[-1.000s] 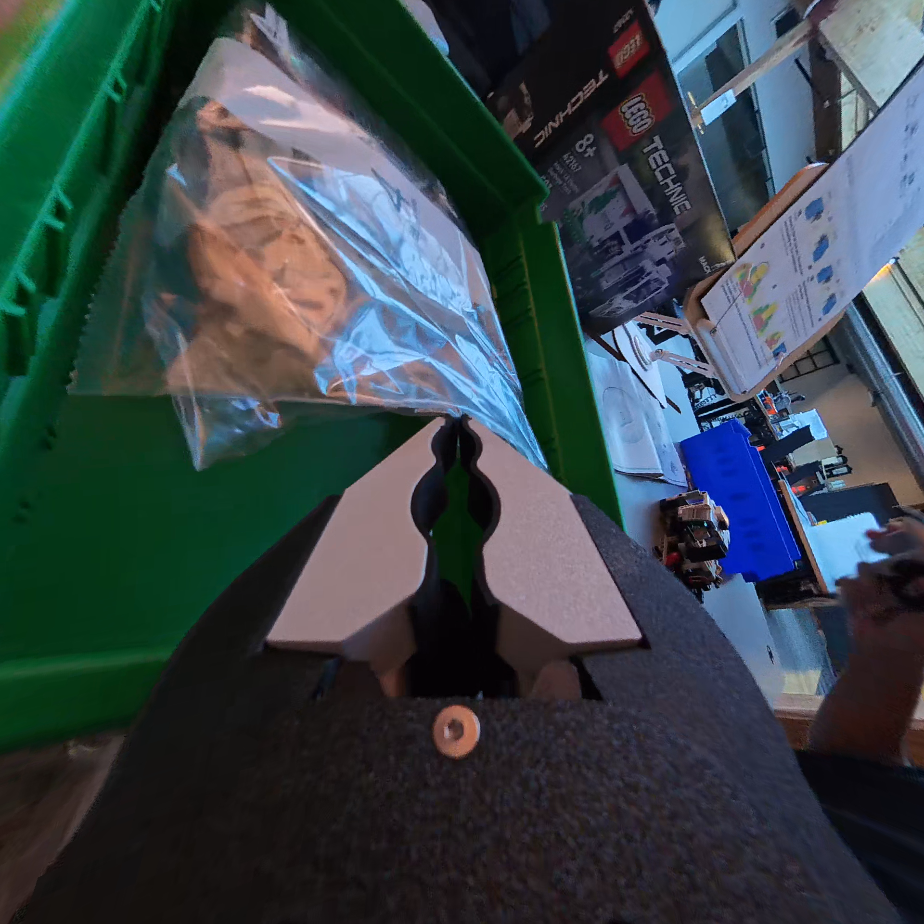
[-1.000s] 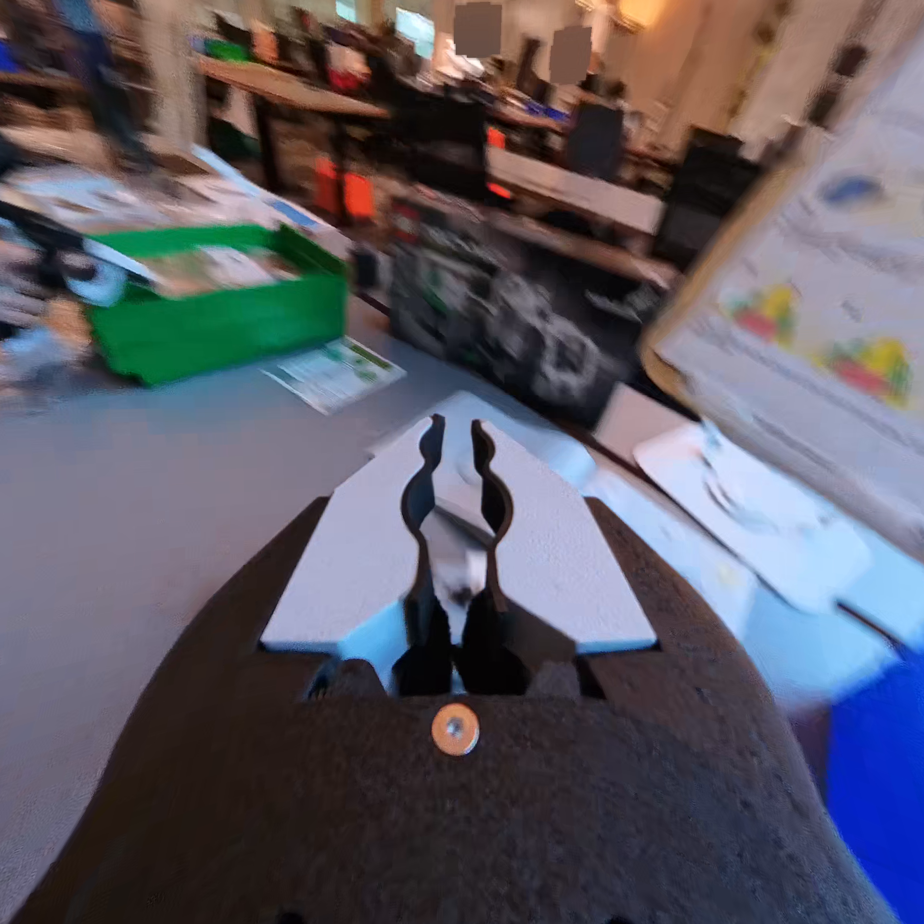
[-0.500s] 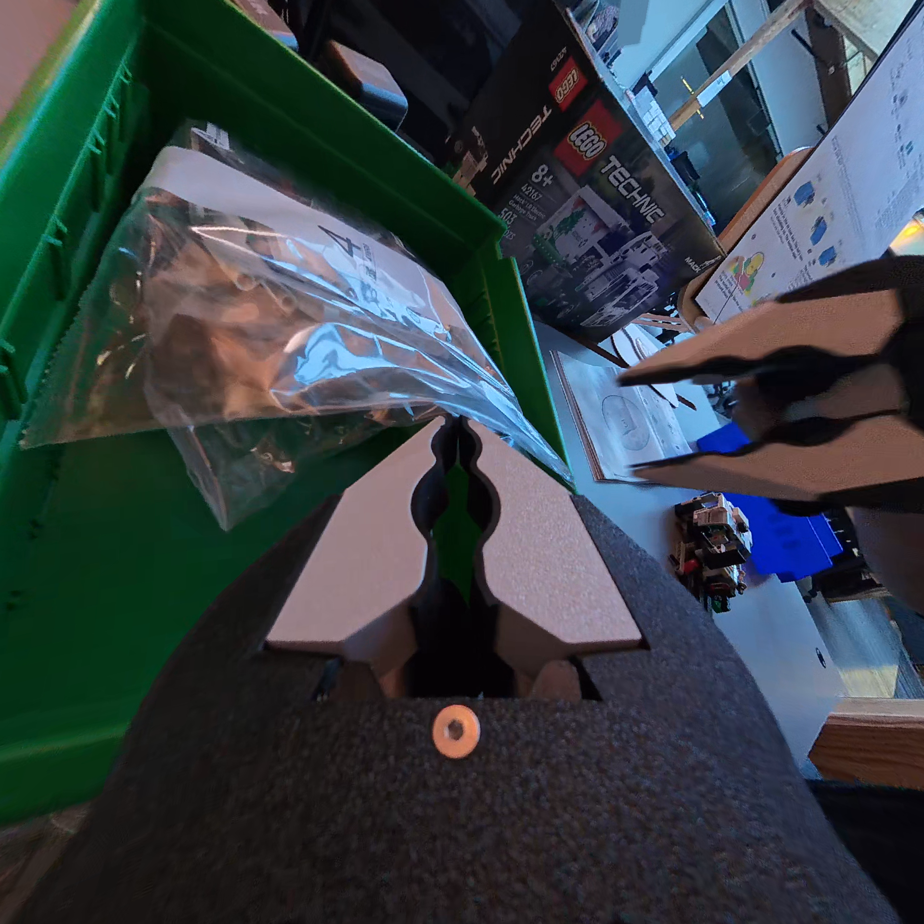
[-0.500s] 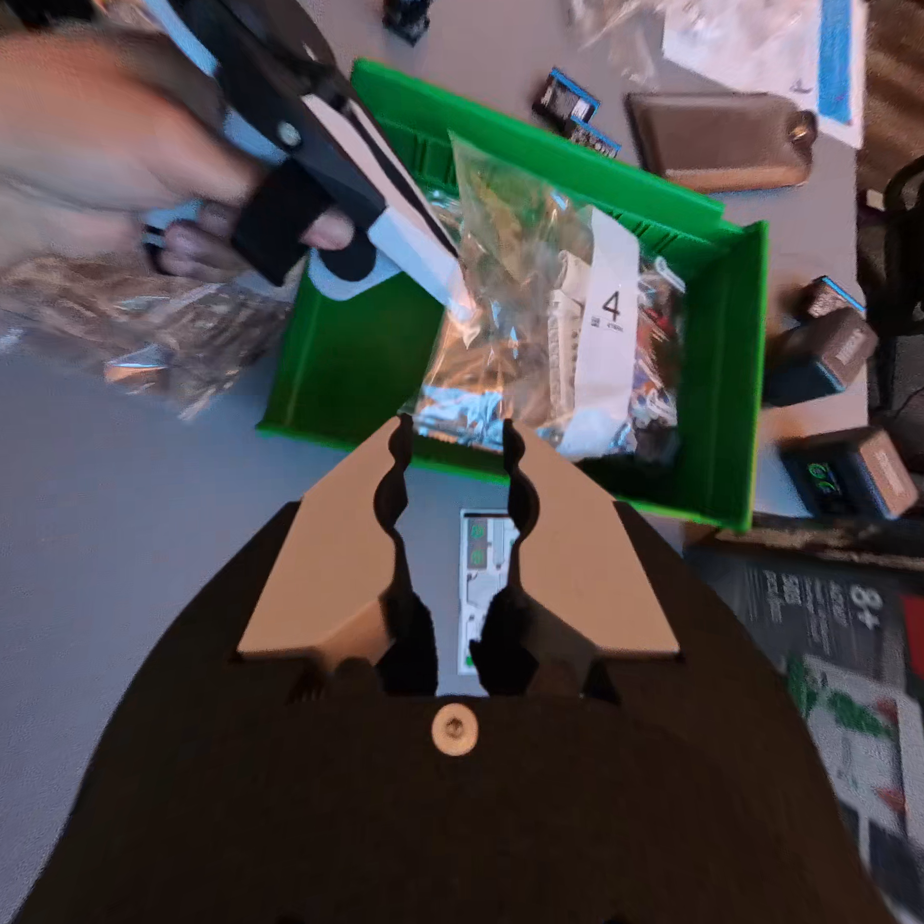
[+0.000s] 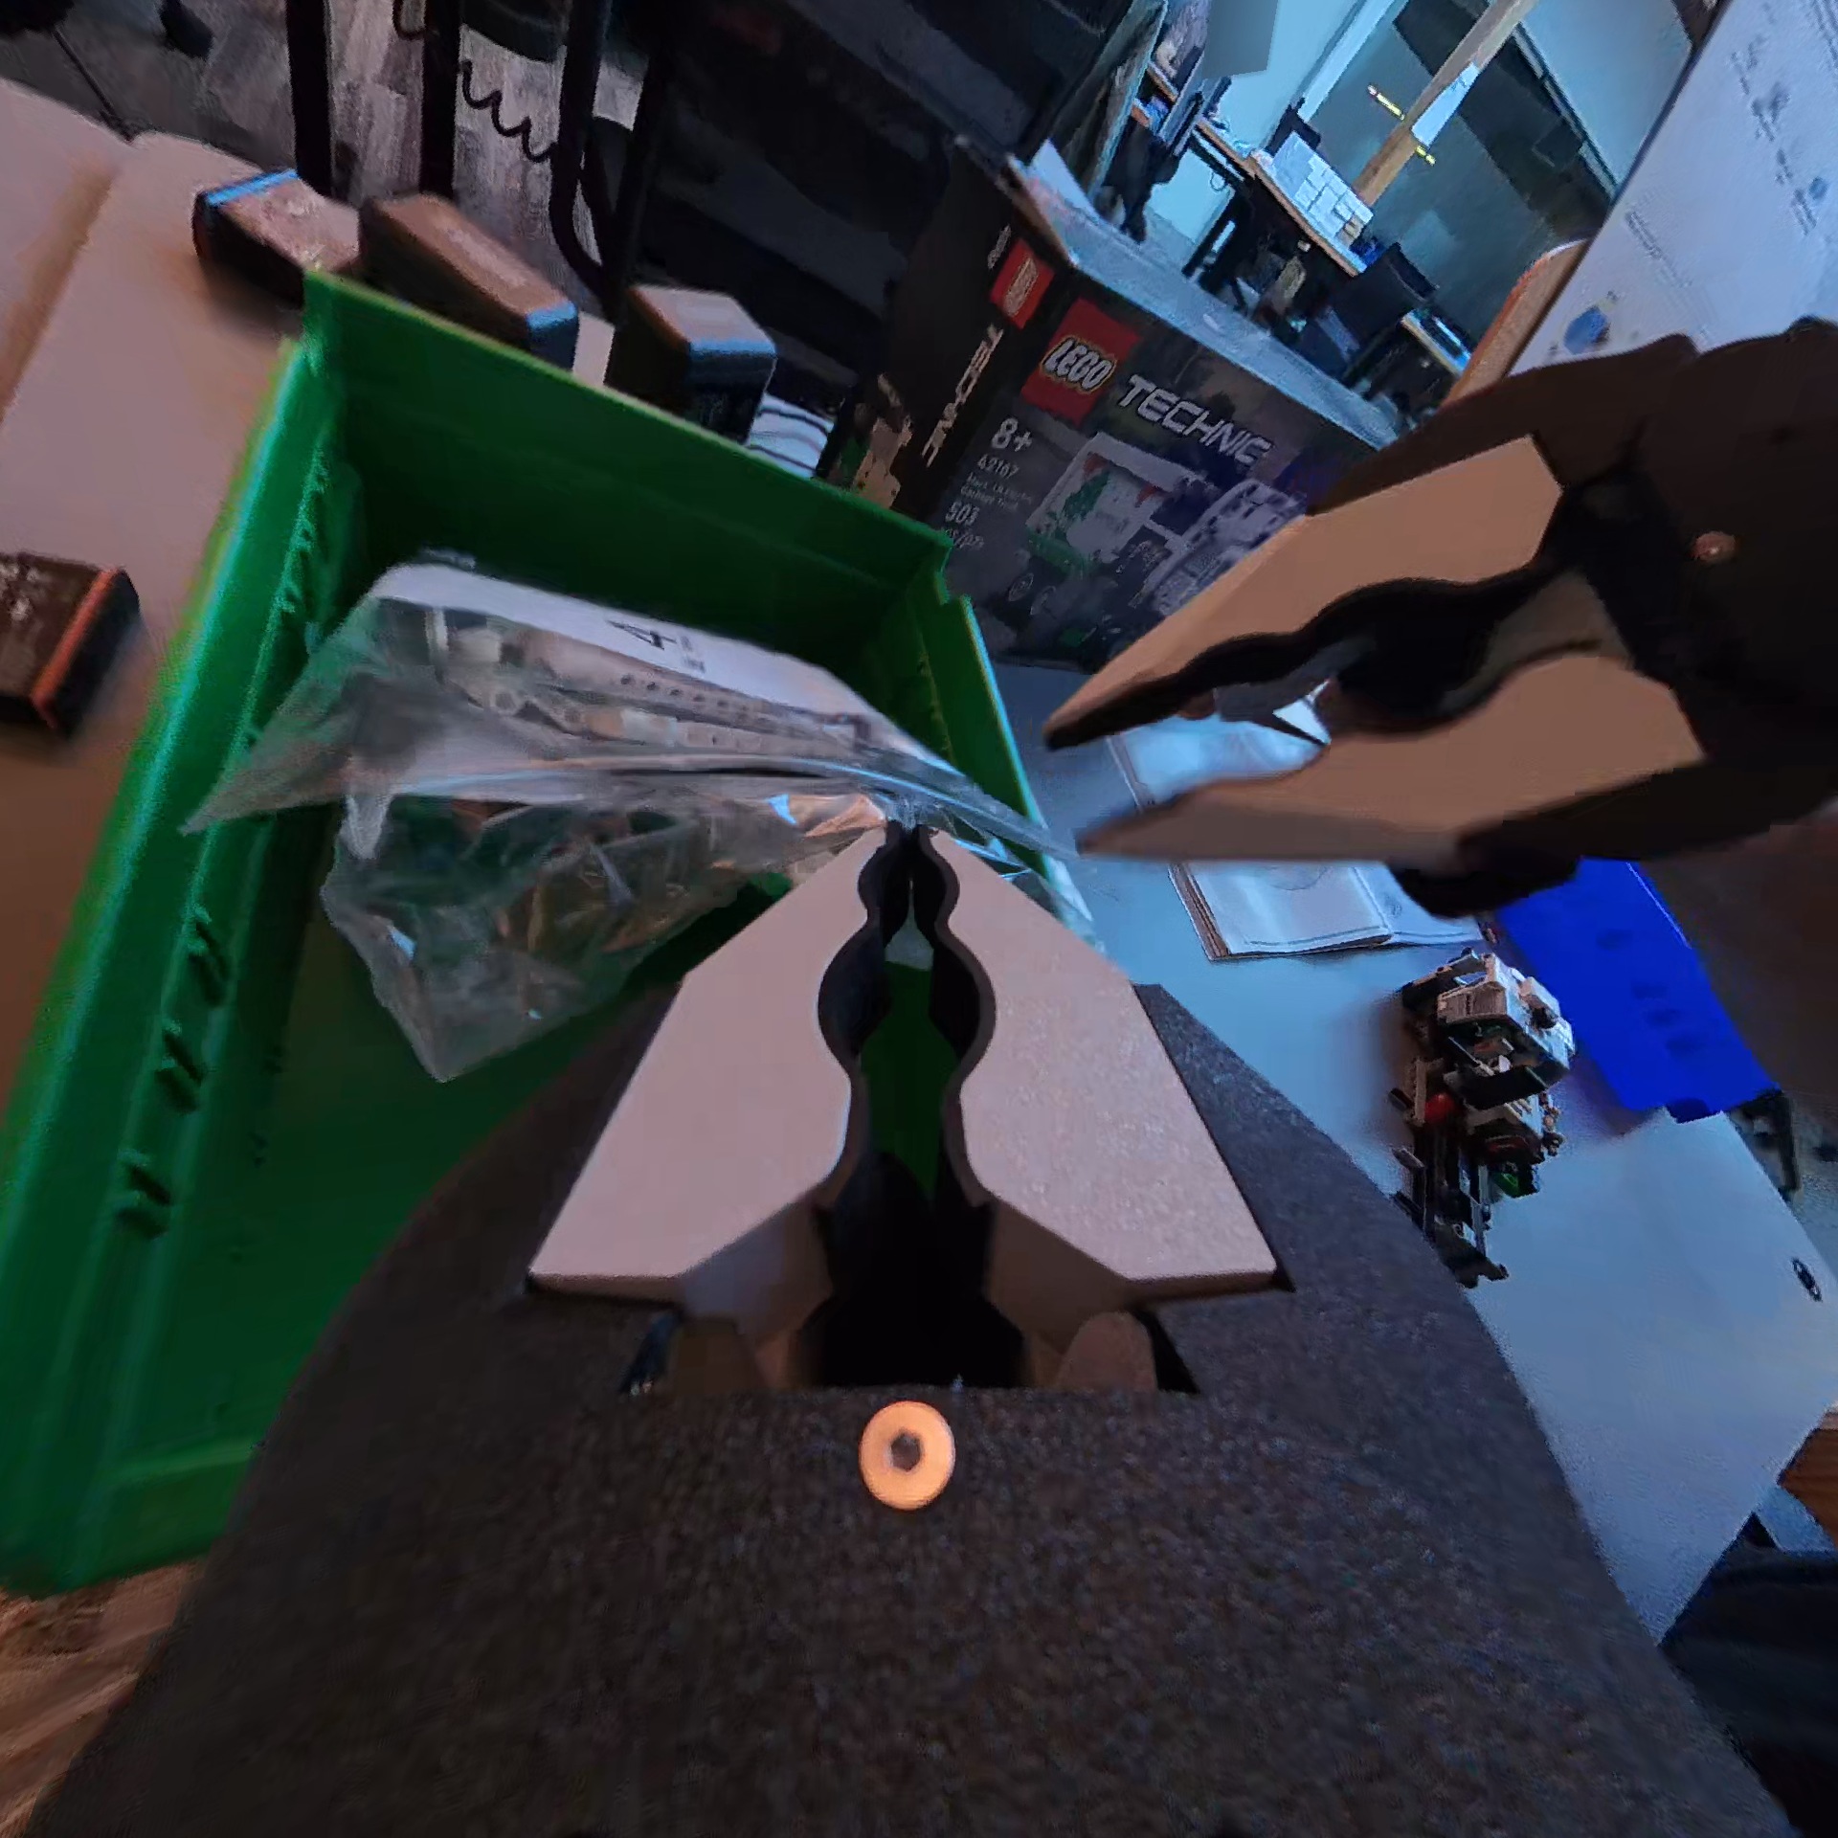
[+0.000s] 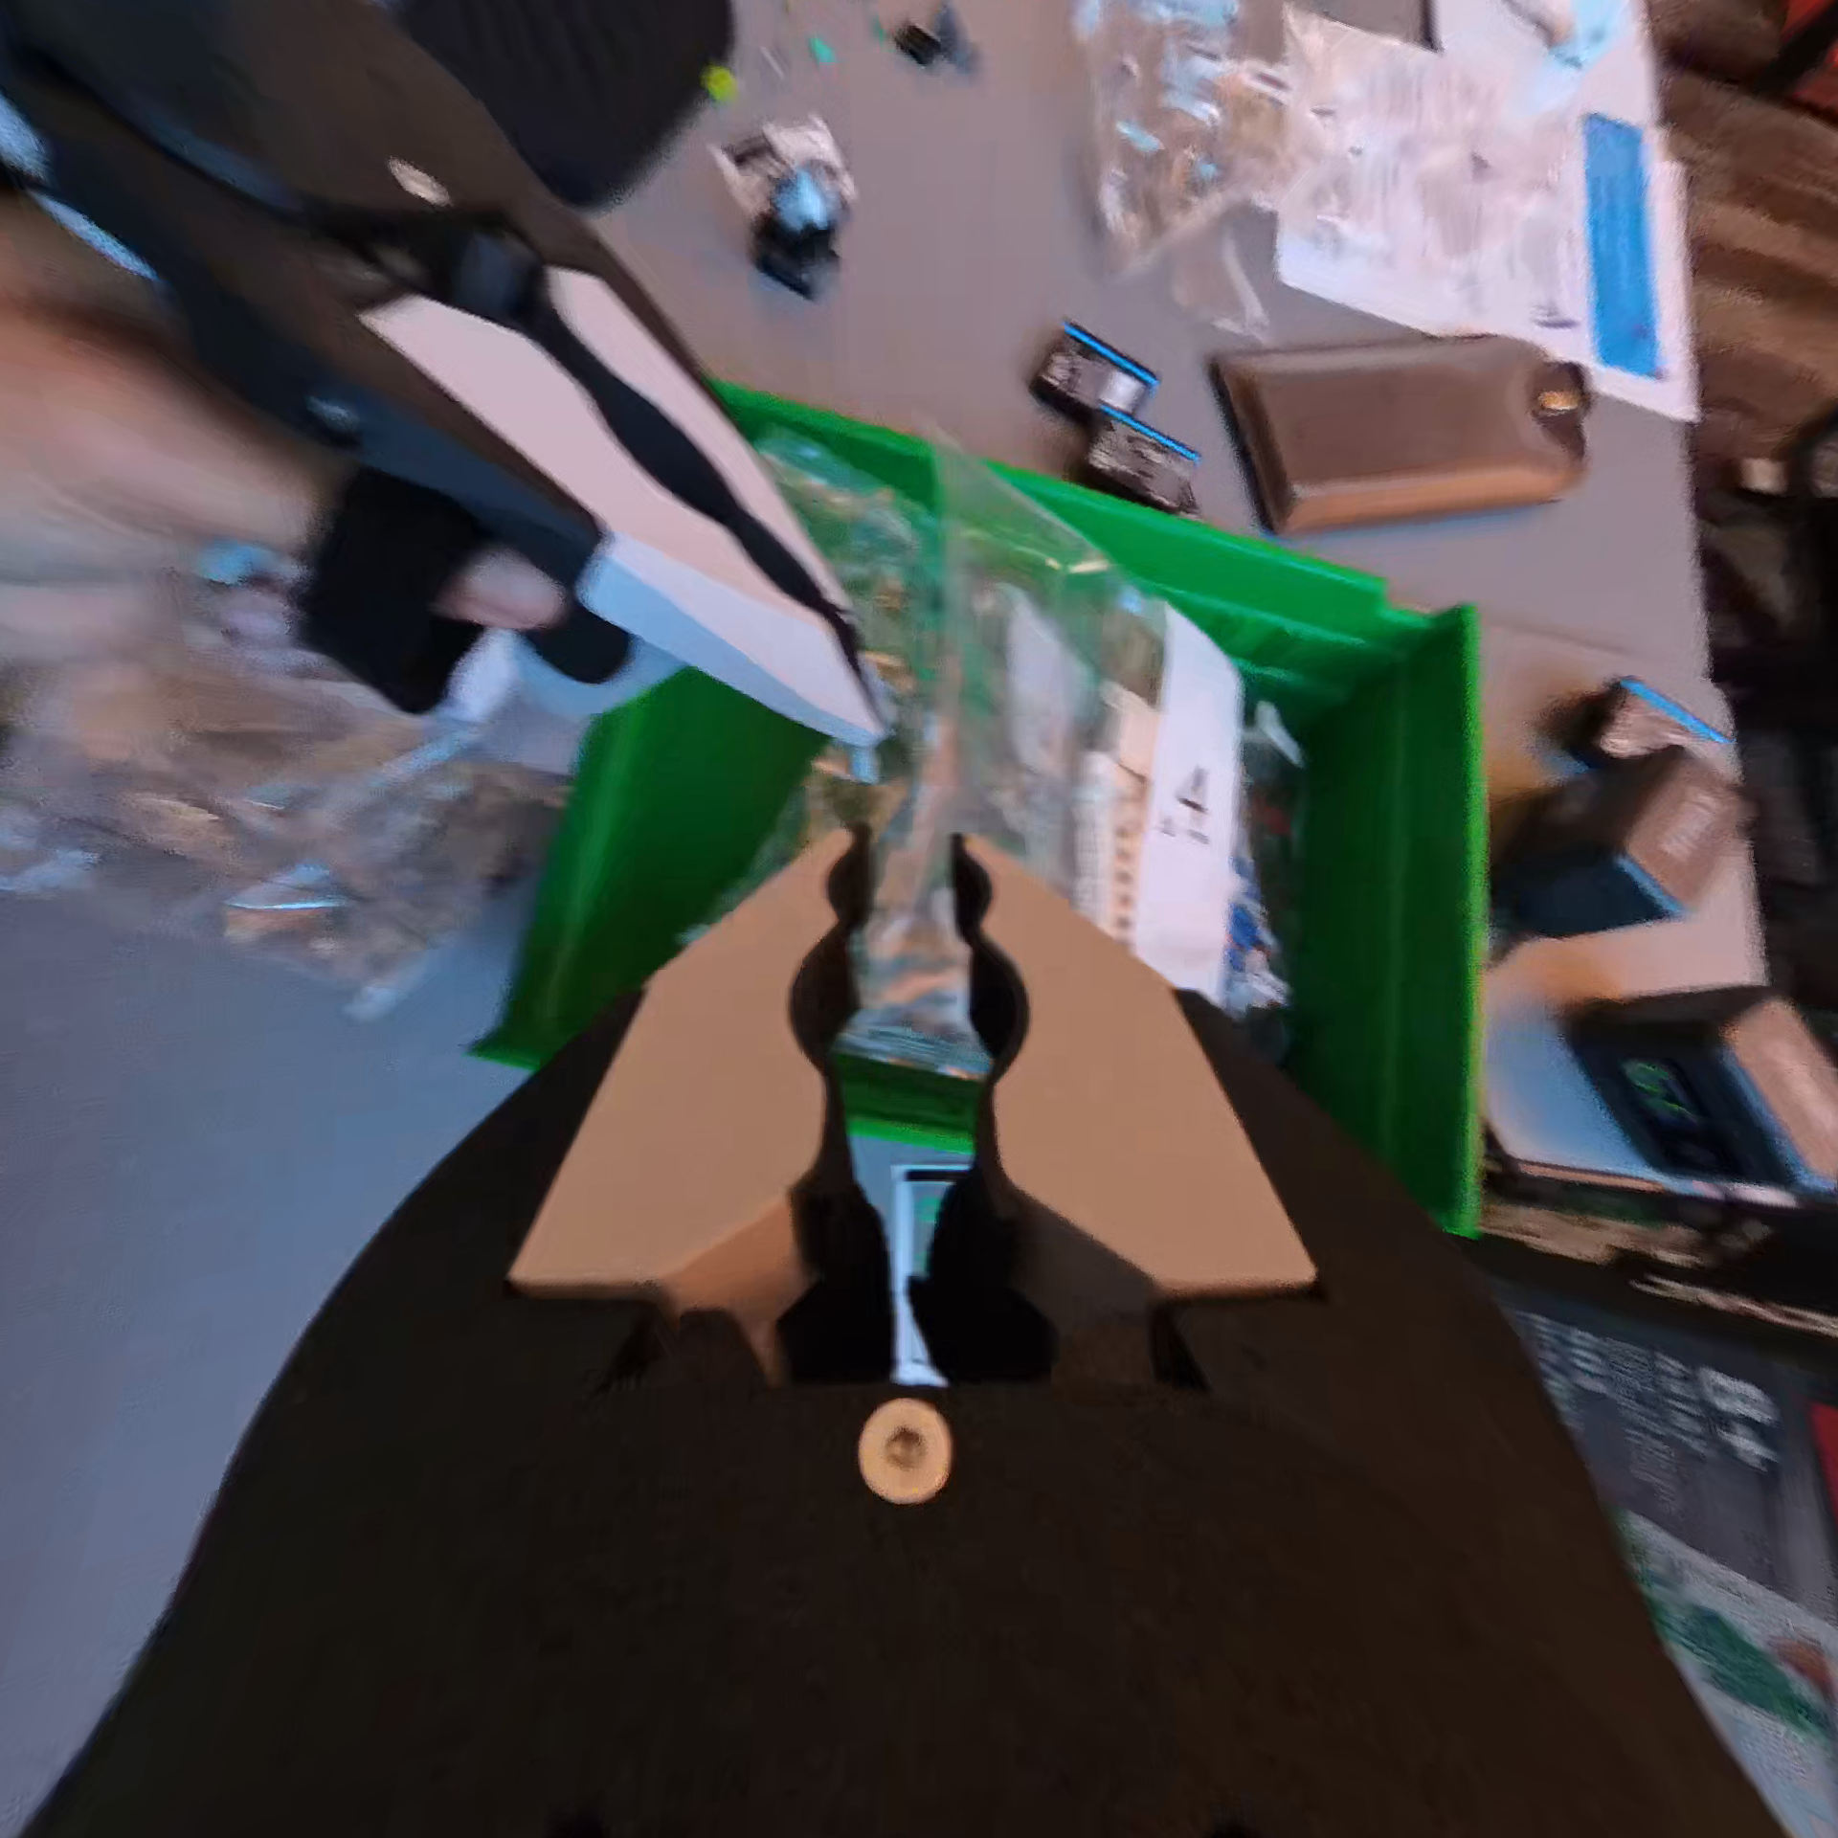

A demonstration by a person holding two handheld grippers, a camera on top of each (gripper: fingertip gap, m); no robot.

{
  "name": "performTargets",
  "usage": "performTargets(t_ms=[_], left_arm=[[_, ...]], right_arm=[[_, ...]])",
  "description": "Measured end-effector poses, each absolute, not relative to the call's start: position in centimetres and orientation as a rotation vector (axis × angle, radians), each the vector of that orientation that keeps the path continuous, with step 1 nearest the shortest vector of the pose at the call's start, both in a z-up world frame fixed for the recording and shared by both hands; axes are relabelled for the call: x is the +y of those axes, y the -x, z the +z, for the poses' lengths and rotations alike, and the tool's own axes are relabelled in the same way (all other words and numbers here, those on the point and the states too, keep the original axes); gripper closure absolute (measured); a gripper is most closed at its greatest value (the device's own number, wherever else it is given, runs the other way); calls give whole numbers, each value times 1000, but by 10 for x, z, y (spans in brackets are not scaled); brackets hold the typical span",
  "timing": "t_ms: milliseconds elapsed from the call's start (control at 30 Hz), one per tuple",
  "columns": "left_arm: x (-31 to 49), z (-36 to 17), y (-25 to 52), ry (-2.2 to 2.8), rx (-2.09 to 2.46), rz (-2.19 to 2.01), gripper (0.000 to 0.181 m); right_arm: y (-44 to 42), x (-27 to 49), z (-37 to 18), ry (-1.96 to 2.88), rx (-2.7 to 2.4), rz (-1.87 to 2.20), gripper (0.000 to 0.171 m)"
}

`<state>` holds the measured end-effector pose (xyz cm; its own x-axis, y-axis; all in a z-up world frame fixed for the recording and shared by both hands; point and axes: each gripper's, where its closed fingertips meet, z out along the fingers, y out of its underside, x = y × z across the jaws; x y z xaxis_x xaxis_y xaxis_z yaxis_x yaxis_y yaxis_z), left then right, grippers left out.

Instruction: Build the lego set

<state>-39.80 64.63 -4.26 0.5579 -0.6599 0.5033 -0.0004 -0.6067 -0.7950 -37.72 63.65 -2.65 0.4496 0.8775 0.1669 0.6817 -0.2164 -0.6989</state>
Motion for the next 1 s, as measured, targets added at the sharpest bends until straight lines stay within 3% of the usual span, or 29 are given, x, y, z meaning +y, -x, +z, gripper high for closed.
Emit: performTargets(t_ms=[33, 100, 233, 533, 800, 1000], left_arm=[[646, -35, 397, 2001, 546, -1065, 181], [646, -16, 397, 1976, 564, -1061, 181], [646, 16, 397, 1953, 620, -991, 181], [636, 121, 402, 1774, 634, -916, 181], [536, 212, 355, 1523, 913, -857, 181], [438, 219, 282, 1404, 1228, -1116, 181]], right_arm=[[381, 627, -26, 1997, -1318, 409, 139], [382, 623, -29, 2015, -1327, 418, 127], [378, 622, -5, 1980, -1205, 566, 136], [313, 560, 73, 1841, -992, 827, 135], [227, 467, 104, 1722, -945, 736, 138], [173, 381, 130, 1615, -954, 657, 138]])
